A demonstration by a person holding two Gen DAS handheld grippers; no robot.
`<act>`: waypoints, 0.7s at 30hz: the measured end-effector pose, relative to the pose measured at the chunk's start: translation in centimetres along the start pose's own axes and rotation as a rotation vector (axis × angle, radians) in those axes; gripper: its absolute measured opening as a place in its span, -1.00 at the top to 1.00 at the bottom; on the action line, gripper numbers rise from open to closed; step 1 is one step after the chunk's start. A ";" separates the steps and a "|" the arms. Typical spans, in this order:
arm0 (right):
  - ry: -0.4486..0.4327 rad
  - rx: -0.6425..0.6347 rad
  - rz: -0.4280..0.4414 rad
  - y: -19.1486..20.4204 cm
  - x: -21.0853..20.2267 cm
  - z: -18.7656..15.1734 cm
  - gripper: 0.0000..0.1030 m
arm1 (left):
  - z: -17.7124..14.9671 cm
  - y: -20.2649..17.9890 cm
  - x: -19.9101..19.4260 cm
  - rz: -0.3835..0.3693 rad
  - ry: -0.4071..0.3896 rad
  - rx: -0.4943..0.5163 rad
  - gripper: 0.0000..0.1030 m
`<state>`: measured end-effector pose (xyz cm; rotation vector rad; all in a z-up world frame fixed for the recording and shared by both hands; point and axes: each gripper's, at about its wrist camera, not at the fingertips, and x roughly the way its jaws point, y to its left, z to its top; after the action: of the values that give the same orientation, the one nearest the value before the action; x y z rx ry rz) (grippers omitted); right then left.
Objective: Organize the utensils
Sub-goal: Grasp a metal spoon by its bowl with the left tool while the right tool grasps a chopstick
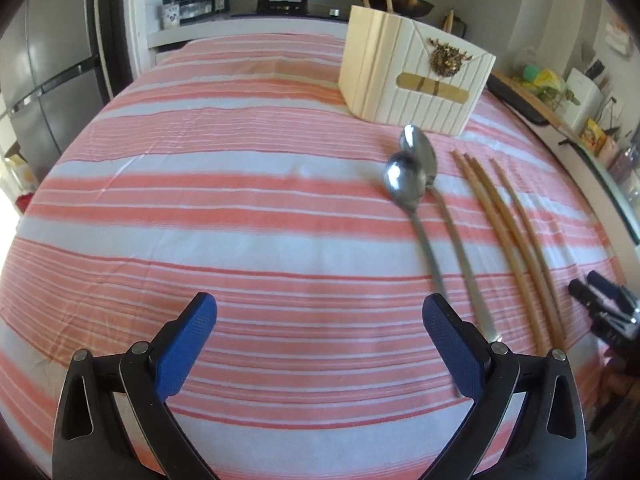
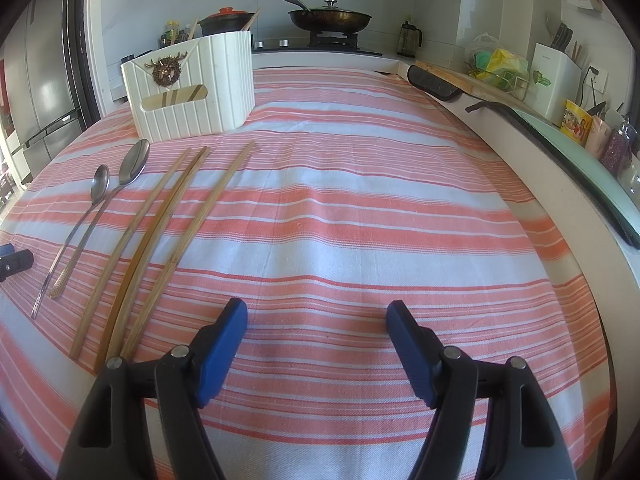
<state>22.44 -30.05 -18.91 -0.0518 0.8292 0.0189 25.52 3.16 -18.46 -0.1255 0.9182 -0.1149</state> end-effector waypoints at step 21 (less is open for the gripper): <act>0.109 0.000 0.195 5.2 1.6 5.4 0.30 | 0.9 -4.1 3.6 0.107 0.030 0.099 -0.99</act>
<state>27.30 -24.60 -16.66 0.0281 0.9406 0.2009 28.26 -1.38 -20.08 0.0170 0.9452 -0.0631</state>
